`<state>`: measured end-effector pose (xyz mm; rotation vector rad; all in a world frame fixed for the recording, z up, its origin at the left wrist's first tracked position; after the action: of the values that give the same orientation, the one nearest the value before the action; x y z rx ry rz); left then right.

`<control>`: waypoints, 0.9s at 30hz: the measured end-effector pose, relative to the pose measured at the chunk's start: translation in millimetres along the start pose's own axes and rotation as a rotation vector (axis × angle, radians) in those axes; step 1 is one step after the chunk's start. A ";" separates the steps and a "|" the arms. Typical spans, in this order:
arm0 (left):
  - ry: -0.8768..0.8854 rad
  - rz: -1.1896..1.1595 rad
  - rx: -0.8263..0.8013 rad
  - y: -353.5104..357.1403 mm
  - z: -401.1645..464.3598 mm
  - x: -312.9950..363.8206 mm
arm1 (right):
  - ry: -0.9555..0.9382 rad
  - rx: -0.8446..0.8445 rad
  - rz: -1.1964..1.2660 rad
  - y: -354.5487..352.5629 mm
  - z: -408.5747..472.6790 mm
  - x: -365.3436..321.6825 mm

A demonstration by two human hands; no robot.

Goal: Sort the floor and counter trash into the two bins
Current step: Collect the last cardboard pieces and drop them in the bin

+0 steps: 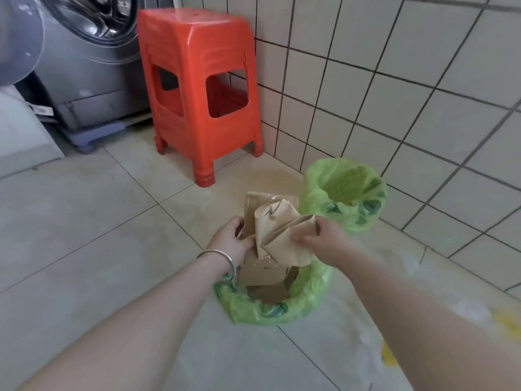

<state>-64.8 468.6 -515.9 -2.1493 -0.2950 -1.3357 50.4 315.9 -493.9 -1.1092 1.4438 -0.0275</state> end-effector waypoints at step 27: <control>-0.026 1.234 -0.090 46.8 27.8 -47.7 | -0.034 -0.412 -1.280 104.0 22.6 42.0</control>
<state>-44.6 452.6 -583.6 -1.7947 0.9558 -0.5678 15.9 358.9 -594.2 -2.1966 0.5013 -0.6248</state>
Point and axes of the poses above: each hand's wrist, its own z-axis towards the middle knuckle, its own y-axis out of the palm, x = y × z, the point moved 3 cm from there along z, towards the middle knuckle, and after that the axes turned 4 degrees about -y, right-handed, at the moved point
